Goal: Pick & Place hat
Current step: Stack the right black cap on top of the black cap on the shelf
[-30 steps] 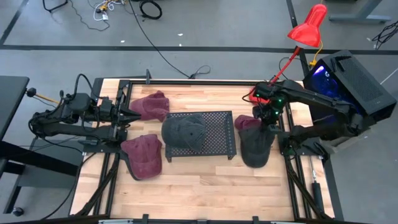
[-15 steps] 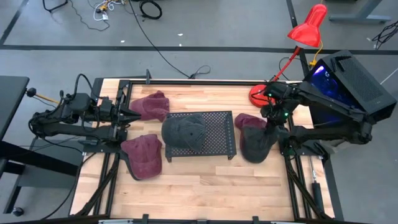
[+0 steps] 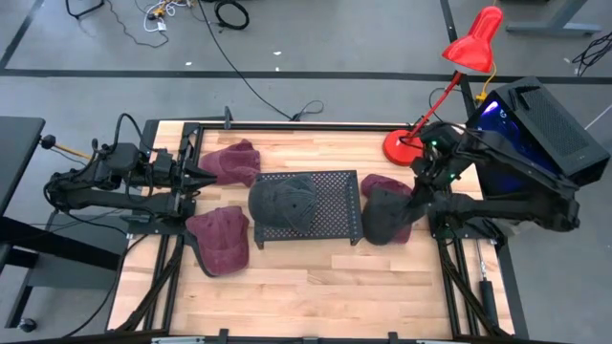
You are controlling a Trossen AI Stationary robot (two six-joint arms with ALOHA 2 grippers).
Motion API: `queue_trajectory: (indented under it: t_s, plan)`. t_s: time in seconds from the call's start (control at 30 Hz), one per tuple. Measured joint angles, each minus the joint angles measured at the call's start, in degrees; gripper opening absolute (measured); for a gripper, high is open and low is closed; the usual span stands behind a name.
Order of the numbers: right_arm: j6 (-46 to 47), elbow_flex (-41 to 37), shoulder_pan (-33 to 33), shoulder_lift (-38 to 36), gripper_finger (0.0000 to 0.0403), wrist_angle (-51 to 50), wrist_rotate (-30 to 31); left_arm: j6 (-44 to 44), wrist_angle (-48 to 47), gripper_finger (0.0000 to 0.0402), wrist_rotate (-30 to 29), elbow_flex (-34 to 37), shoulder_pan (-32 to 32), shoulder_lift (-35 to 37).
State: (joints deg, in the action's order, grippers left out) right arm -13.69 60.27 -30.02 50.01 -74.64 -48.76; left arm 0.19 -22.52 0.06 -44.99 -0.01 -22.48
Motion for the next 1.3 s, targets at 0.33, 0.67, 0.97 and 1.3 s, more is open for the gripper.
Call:
queue_trajectory:
  t_s: [0.33, 0.67, 0.97, 1.3]
  plan:
    - [10.7, 0.0, 0.0, -3.6, 0.0020, 13.3, -10.8, 0.0, 0.0, 0.0048, 0.0, 0.0, 0.0, 0.0]
    - [25.5, 0.0, 0.0, -5.3, 0.0020, 33.6, -16.9, 0.0, 0.0, 0.0048, 0.0, 0.0, 0.0, 0.0]
    - [42.1, 0.0, 0.0, -5.1, 0.0020, 53.0, -14.7, 0.0, 0.0, 0.0048, 0.0, 0.0, 0.0, 0.0]
    - [45.7, 0.0, 0.1, -5.1, 0.0020, 60.1, -6.3, 0.0, 0.0, 0.0048, 0.0, 0.0, 0.0, 0.0]
